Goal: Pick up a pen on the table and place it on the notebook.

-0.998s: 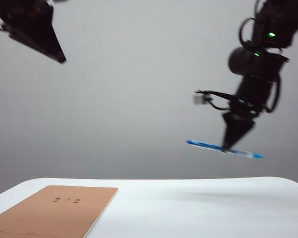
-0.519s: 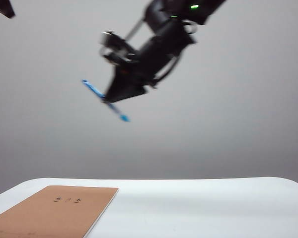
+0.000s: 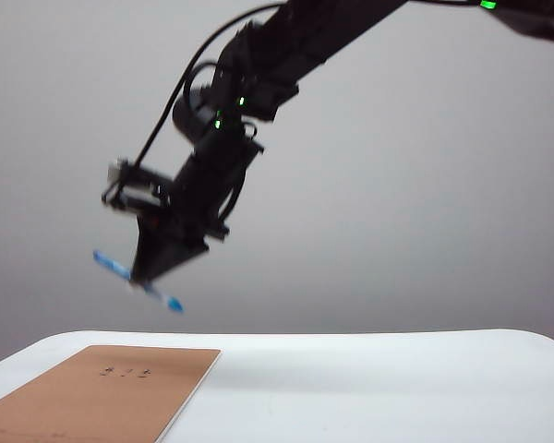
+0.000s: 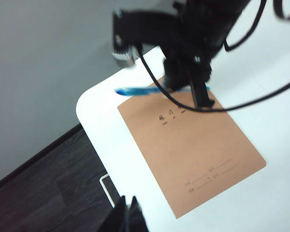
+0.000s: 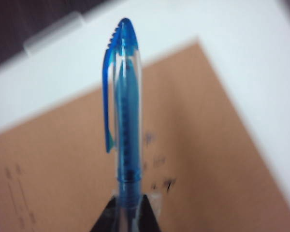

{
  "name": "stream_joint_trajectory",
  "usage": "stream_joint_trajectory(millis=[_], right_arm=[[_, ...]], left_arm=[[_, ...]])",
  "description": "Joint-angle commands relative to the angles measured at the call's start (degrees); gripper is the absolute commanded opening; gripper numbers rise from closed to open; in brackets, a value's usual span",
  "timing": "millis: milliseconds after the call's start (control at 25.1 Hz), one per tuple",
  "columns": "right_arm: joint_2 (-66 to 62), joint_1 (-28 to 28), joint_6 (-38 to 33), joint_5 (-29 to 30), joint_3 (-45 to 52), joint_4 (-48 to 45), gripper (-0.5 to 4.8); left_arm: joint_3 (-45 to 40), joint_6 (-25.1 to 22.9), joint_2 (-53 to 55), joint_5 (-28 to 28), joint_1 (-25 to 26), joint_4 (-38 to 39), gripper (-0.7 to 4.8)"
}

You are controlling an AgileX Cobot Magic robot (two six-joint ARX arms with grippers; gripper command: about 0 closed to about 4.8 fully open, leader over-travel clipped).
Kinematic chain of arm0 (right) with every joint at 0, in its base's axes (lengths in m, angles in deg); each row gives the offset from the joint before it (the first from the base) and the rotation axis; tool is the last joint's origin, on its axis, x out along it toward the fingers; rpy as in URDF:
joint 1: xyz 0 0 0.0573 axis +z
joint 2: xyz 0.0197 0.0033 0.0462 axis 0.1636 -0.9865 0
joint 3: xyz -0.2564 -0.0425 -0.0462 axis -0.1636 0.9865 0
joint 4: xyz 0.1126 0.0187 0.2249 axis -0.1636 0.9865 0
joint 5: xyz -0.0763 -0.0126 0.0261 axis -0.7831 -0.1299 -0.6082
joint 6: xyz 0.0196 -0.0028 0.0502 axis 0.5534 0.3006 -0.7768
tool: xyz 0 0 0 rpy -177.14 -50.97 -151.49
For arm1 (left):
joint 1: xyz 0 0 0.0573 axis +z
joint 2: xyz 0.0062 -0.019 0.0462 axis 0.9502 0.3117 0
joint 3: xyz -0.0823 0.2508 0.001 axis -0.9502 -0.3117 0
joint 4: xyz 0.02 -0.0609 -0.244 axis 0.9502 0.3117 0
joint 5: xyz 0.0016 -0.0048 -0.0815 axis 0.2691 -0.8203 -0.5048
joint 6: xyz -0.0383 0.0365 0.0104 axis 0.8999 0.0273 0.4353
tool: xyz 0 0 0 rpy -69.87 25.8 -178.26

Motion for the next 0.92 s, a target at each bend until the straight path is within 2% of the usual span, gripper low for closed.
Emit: stream_joint_trajectory(millis=[40,559,599,678,758,798,918], right_arm=[[-2.27,1.46,0.50,-2.05,0.09,3.65,-0.01],[-7.48,4.74,1.11,-2.10,0.09,3.32,-0.01],[-7.56,4.76,1.57,-2.27,0.13,3.23,0.14],[-7.39,4.74,1.46,-2.25,0.07,2.12,1.34],[-7.10,4.72,1.46,-2.27,-0.20,2.25,2.07],[-6.97,4.63,1.46,-2.23,-0.68,2.69,2.31],[-6.95,4.57,1.49,-2.27,-3.39,5.38,2.60]], left_arm=[[0.22,-0.09,-0.22,-0.66,-0.07,-0.20,-0.06],[0.20,-0.07,-0.04,-1.68,-0.07,0.24,-0.06],[0.20,-0.07,-0.04,-1.68,-0.07,0.55,-0.06],[0.20,-0.07,-0.02,-1.68,-0.07,0.63,-0.05],[0.20,-0.07,-0.02,-1.66,-0.07,0.63,-0.05],[0.20,-0.07,-0.02,-1.66,-0.07,0.68,-0.05],[0.20,-0.07,-0.02,-1.66,-0.07,0.72,-0.05]])
